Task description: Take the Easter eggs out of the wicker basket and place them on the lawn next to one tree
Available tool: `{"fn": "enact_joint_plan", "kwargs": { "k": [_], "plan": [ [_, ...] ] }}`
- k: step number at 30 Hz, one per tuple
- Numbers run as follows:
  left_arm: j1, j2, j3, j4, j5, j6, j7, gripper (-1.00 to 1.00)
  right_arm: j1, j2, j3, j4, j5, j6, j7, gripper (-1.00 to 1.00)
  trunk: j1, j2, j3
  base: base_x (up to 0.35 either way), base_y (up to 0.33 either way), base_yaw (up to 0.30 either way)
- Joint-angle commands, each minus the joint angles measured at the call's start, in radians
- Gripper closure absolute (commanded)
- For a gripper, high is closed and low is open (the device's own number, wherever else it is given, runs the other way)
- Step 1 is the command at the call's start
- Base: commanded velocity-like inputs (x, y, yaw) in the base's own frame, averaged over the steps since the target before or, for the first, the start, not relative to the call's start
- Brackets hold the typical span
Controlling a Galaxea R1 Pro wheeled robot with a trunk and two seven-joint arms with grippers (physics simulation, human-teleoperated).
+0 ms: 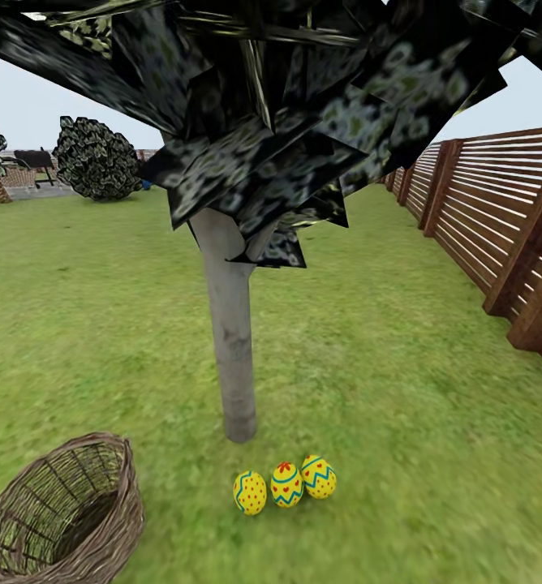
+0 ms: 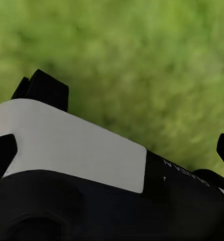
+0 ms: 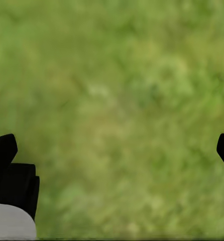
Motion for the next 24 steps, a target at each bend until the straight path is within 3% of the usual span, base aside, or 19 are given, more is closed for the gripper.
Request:
{"fn": "enact_joint_plan", "kwargs": {
  "k": [1, 7, 8, 12, 18, 24],
  "plan": [
    [0.000, 0.000, -0.006, 0.008, 0.011, 0.004, -0.002, -1.00, 0.002, 0.000, 0.003, 0.004, 0.005, -0.007, 0.002, -1.00, -0.004, 0.007, 0.002, 0.000, 0.000, 0.000],
    [0.002, -0.003, -0.006, 0.075, 0.010, -0.016, -0.001, -1.00, 0.038, 0.002, 0.005, 0.005, 0.007, -0.006, 0.002, -1.00, -0.027, 0.049, 0.021, 0.000, 0.000, 0.000],
    [0.003, -0.004, -0.006, 0.105, 0.009, -0.027, -0.001, -1.00, 0.051, 0.002, 0.005, 0.008, 0.032, -0.006, 0.002, -1.00, -0.031, 0.056, 0.024, 0.000, 0.000, 0.000],
    [0.006, -0.004, -0.006, 0.112, 0.009, -0.029, -0.001, -1.00, 0.076, 0.003, 0.005, 0.010, 0.061, -0.006, 0.004, -1.00, -0.046, 0.084, 0.037, 0.000, 0.000, 0.000],
    [0.007, -0.004, -0.006, 0.118, 0.009, -0.030, -0.001, -1.00, 0.095, 0.004, 0.006, 0.011, 0.069, -0.005, 0.009, -1.00, -0.069, 0.126, 0.056, 0.000, 0.000, 0.000],
    [0.020, -0.004, -0.009, 0.107, 0.005, -0.030, 0.001, -1.00, 0.084, -0.001, 0.017, 0.012, 0.091, -0.014, 0.011, -1.00, -0.069, 0.126, 0.055, 0.000, 0.000, 0.000]
  ]
}}
